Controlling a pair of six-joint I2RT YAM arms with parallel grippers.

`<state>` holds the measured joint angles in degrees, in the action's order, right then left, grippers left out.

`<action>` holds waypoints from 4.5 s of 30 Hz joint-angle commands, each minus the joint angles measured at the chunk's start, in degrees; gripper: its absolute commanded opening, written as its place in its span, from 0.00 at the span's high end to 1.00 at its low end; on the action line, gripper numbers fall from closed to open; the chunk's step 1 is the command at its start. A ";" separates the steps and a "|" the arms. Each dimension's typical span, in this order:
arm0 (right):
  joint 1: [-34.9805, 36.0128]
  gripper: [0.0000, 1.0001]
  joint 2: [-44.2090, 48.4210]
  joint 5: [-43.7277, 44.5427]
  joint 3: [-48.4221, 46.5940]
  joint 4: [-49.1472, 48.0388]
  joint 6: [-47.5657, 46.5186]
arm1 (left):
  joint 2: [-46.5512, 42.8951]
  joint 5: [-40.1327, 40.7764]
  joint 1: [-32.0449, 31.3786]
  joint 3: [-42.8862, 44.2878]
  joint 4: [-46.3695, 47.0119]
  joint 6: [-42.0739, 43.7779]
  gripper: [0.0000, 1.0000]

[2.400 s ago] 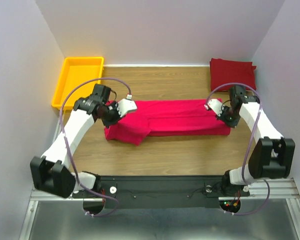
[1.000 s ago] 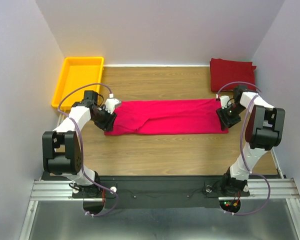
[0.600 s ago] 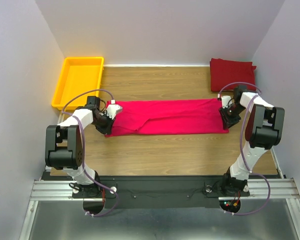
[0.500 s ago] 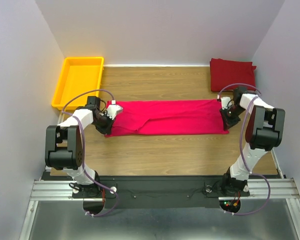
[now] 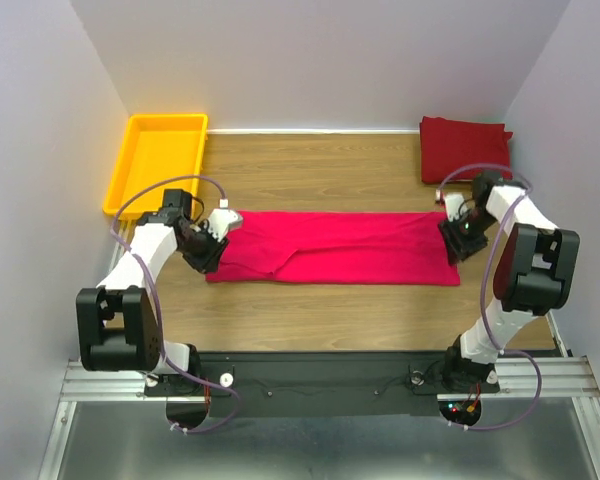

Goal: Fold and stack the t-shirts
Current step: Fold the tshirt

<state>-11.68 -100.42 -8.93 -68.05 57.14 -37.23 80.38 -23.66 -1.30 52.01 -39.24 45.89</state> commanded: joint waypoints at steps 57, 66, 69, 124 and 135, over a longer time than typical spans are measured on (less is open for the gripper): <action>56.42 0.45 -18.23 -29.22 -10.53 -51.96 87.06 | 6.63 -14.13 7.98 4.59 6.81 -18.64 0.49; 56.42 0.73 -17.97 -28.95 -12.19 -51.87 85.93 | 8.21 -14.66 7.98 5.38 6.64 -18.47 0.53; 56.33 0.80 -17.70 -28.69 -12.46 -51.87 85.66 | 9.70 -15.54 7.89 6.26 6.11 -18.55 0.54; 47.02 0.99 -16.91 -31.85 -16.32 -51.78 84.43 | 22.18 -16.41 4.73 26.47 0.57 -25.67 1.00; 43.41 1.00 -20.08 -33.00 -19.66 -51.70 82.59 | 27.11 -18.26 3.76 33.25 0.31 -28.49 1.00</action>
<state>31.81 -119.61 -40.36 -85.47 6.83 47.07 108.05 -40.58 2.68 83.61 -37.65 18.35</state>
